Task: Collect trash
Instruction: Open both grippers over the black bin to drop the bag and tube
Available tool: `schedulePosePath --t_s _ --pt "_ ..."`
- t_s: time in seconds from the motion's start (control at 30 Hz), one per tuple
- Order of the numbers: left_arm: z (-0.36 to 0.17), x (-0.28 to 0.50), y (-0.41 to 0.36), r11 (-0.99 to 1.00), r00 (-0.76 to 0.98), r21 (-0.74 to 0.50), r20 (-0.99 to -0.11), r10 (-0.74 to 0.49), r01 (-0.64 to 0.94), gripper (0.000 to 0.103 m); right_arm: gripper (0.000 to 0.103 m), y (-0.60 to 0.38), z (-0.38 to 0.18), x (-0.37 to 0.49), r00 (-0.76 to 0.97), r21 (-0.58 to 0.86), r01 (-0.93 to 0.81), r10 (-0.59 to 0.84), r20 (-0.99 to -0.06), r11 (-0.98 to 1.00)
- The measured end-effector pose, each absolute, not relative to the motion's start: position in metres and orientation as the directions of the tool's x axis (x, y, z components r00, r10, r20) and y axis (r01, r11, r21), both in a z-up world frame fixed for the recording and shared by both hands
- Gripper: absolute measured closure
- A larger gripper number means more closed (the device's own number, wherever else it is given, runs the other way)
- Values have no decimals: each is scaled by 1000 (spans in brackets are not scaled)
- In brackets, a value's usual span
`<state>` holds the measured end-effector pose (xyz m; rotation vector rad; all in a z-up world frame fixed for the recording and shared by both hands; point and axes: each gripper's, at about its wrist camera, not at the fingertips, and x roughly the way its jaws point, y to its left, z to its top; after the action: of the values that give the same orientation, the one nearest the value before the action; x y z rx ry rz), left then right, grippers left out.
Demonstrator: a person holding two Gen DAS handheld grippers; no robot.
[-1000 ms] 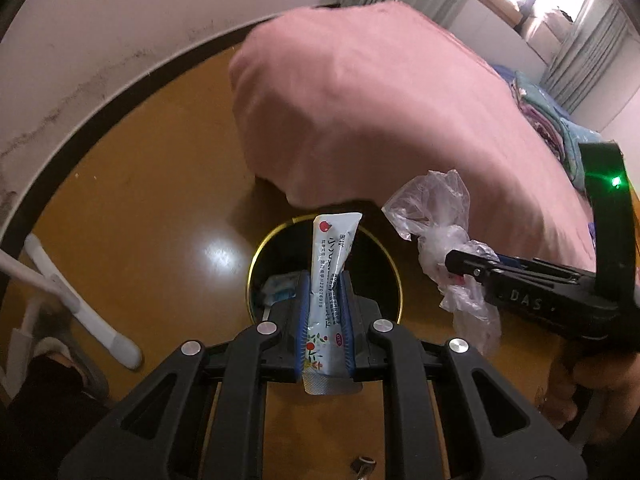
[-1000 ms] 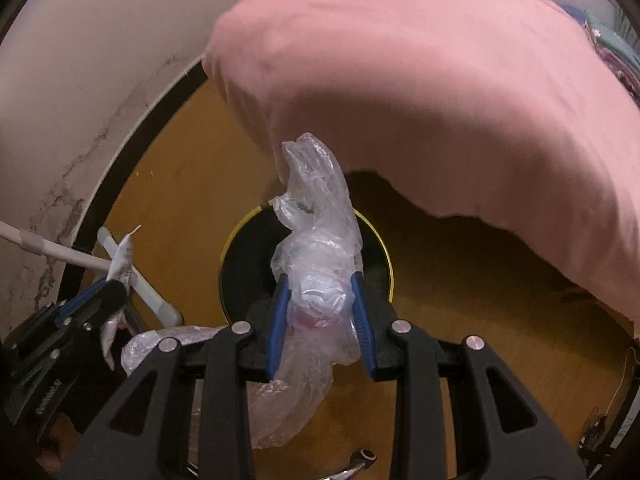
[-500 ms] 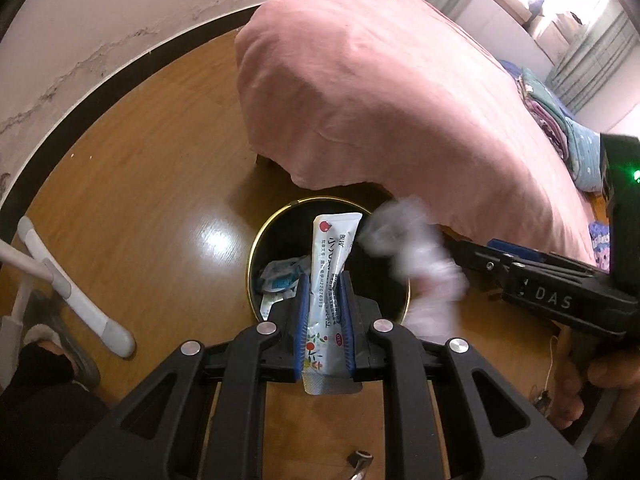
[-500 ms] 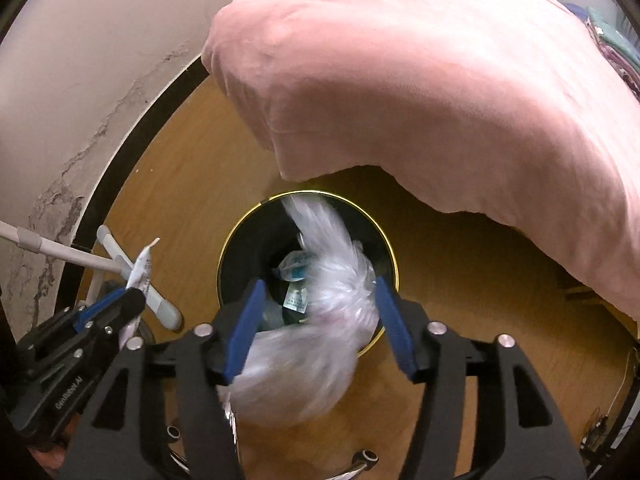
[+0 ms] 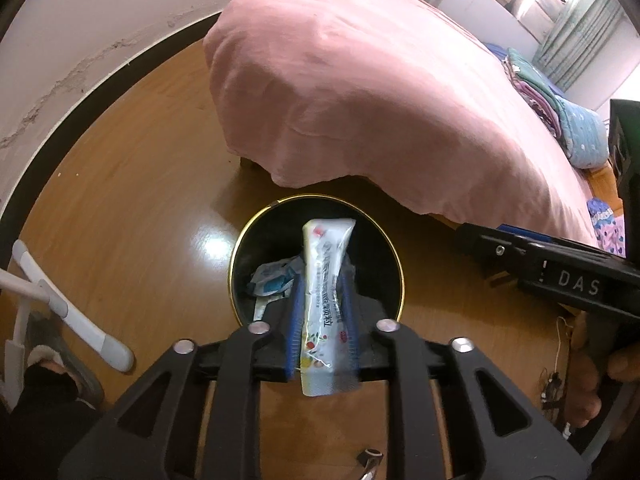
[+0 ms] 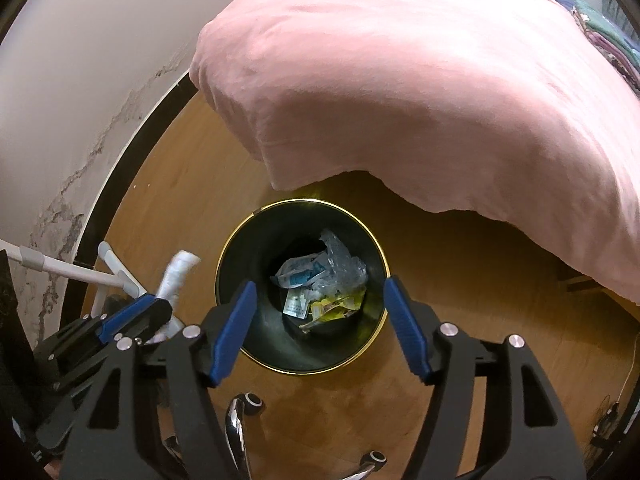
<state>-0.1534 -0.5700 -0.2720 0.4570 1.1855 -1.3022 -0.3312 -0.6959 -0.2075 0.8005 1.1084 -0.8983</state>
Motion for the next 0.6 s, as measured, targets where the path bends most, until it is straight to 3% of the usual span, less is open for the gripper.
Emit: schedulePosePath --t_s 0.03,0.07,0.3,0.43,0.5,0.6 --pt "-272 -153 -571 287 -168 -341 -855 -490 895 53 38 -696 -207 -332 191 93 901 -196 -962 423" --pt "-271 -154 -570 288 -163 -339 -852 -497 896 41 38 -696 -206 -332 193 95 901 -196 -961 423" --pt "-267 -158 -567 270 -149 -318 -852 -503 909 38 38 -693 -201 -331 194 86 897 -212 -958 434" --pt "-249 -153 -555 293 -114 -295 -854 -508 909 30 38 -689 -184 -327 201 70 888 -246 -948 454" --pt "-222 -144 -545 297 -117 -305 -849 -515 905 29 35 -683 -161 -322 215 48 875 -299 -930 482" --pt "-144 -122 -507 289 -52 -282 -792 -609 915 15 30 -671 -121 -312 262 39 858 -370 -891 512"
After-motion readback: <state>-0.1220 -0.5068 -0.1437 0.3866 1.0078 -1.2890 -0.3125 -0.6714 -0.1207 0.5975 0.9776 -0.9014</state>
